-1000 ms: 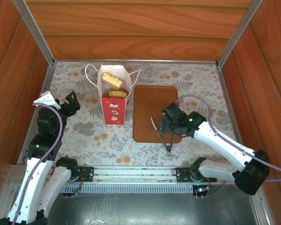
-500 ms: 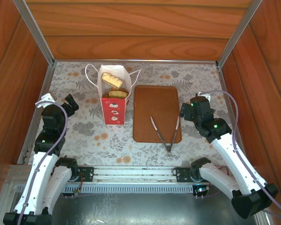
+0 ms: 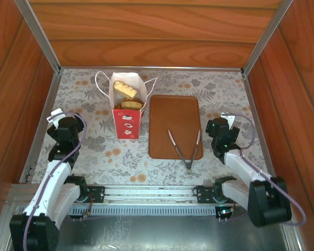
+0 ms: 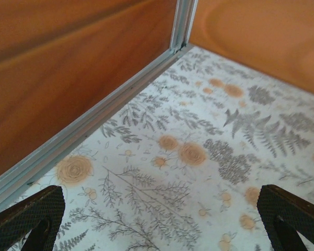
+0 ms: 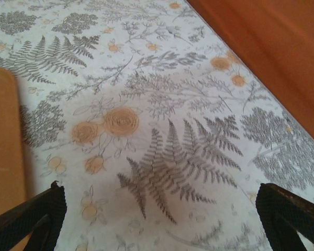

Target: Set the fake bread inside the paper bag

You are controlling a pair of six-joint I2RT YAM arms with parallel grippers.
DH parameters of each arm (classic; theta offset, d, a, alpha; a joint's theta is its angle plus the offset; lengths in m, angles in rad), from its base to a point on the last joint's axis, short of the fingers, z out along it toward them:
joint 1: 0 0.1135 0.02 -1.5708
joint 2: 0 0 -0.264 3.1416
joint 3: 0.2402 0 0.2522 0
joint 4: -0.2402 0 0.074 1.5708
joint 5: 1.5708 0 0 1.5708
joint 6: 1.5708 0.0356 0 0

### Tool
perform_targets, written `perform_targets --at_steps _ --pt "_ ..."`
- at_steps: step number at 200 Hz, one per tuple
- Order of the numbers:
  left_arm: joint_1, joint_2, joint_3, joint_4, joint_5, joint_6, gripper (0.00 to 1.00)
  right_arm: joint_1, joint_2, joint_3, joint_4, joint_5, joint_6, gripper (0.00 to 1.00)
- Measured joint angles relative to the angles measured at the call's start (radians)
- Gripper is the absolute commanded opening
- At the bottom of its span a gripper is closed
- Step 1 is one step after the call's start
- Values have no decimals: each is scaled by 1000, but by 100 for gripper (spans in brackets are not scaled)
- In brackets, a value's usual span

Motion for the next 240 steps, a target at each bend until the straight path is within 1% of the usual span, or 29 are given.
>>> perform_targets --at_steps 40,90,109,125,144,162,197,231,240 --pt "1 90 -37 60 -8 19 100 -1 203 -3 327 -54 -99 100" --pt "2 196 -63 147 2 58 100 -10 381 -1 595 -156 -221 100" --pt "6 256 -63 211 17 82 100 -22 403 4 594 -201 -232 100" --pt "6 326 -63 277 37 111 100 -60 404 13 597 -253 -225 100" --pt "6 402 -62 352 61 145 100 -113 443 13 670 -294 -212 100" --pt "6 455 -65 437 82 175 100 -138 452 26 620 -318 -192 100" --pt "6 568 -66 632 138 250 100 -150 451 68 592 -354 -169 100" --pt "6 790 -65 854 192 323 100 -151 451 69 574 -367 -164 100" --pt "6 823 -70 882 205 334 100 -151 451 69 570 -368 -163 100"
